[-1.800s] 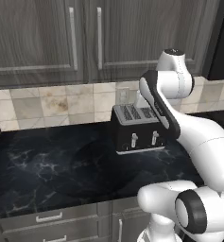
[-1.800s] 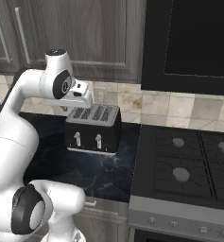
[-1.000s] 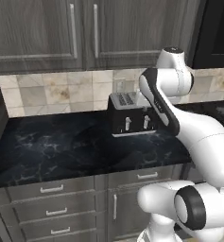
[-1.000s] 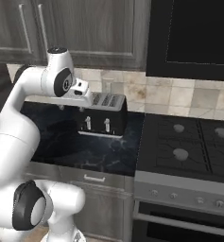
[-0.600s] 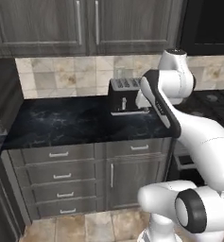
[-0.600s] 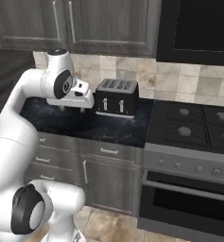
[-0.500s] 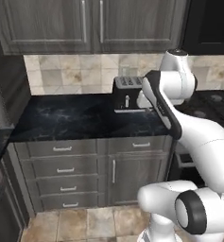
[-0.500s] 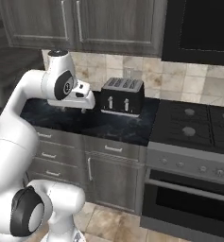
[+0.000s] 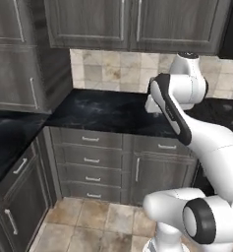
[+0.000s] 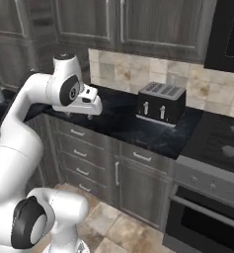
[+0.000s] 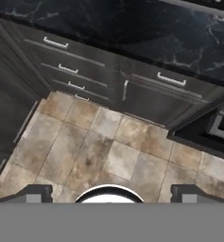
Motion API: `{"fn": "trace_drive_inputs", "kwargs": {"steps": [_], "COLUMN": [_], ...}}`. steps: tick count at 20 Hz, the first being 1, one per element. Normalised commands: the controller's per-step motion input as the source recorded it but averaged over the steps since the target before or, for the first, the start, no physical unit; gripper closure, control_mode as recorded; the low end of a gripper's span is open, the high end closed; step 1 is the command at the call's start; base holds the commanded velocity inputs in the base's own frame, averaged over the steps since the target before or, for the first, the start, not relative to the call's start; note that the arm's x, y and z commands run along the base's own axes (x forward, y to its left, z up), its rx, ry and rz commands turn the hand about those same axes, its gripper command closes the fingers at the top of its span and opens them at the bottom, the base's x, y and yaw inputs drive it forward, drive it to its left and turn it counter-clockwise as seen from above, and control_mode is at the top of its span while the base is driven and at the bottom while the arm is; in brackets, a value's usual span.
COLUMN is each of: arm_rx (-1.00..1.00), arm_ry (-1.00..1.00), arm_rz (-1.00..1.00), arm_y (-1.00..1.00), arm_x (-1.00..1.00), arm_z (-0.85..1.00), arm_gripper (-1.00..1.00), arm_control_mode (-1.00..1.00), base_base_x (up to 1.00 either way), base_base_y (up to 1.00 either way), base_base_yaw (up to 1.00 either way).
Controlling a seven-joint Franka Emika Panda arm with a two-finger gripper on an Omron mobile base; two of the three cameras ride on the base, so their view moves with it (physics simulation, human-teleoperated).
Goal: Take a straw from the drawer in front and place it inside the glass cup on the dining counter.
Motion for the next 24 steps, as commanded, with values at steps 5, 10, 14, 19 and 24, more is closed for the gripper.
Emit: {"fn": "trace_drive_inputs", "kwargs": {"steps": [5,10,14,19,24], "arm_rx": [0.00,0.00,0.00,0.00,0.00], "arm_ry": [0.00,0.00,0.00,0.00,0.00], "arm_rz": [0.00,0.00,0.00,0.00,0.00], "arm_y": [0.00,0.00,0.00,0.00,0.00], "arm_x": [0.00,0.00,0.00,0.00,0.00], "arm_z": [0.00,0.00,0.00,0.00,0.00], "arm_gripper": [-1.00,-1.00,-1.00,-1.00,-1.00], "arm_control_mode": [1.00,1.00,1.00,1.00,1.00], "base_base_x": [-0.21,-0.30,-0.36,-0.04,0.03], "base_base_y": [-0.46,-0.81,-0.88,-0.83,-0.88], "base_base_yaw": [0.47,0.46,0.45,0.38,0.30]}}
